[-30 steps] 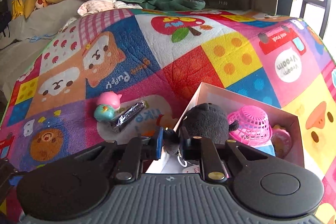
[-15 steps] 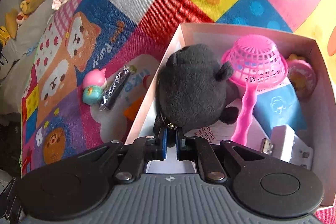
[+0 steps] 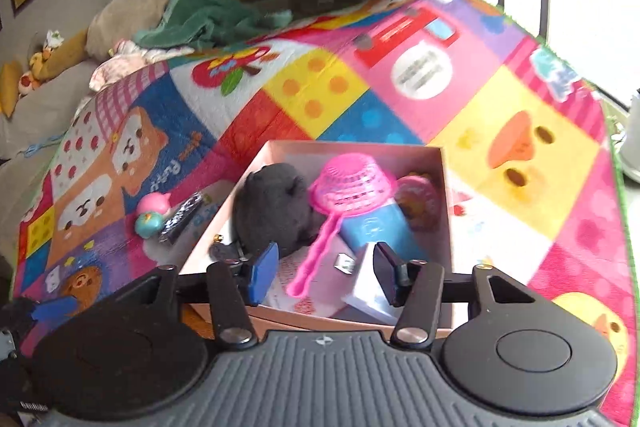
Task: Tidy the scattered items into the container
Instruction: 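Grasp the pink-and-teal toy figure with the left tool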
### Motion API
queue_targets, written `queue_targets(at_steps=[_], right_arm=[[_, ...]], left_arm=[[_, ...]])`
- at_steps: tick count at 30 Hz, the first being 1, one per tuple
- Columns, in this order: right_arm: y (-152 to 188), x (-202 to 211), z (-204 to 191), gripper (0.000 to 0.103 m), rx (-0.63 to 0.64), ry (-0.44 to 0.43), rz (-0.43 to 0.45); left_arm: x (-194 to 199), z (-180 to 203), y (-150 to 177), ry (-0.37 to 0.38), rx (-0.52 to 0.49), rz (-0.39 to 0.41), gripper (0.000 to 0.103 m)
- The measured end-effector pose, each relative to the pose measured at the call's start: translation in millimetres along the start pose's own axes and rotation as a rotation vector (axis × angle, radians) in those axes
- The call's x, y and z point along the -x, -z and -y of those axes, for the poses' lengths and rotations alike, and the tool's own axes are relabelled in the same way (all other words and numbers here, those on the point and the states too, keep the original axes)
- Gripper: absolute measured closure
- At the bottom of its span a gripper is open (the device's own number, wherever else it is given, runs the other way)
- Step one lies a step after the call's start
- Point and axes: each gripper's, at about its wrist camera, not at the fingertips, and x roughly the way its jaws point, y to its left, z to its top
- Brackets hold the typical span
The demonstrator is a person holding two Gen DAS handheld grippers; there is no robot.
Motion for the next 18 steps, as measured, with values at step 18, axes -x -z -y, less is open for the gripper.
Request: queue_targets(at_steps=[18], right_arm=[[112.1, 30.6, 5.6, 0.019, 0.093, 0.103, 0.023]], left_arm=[[-130.3, -50.2, -81.7, -0.225, 0.105, -0.107, 0.02]])
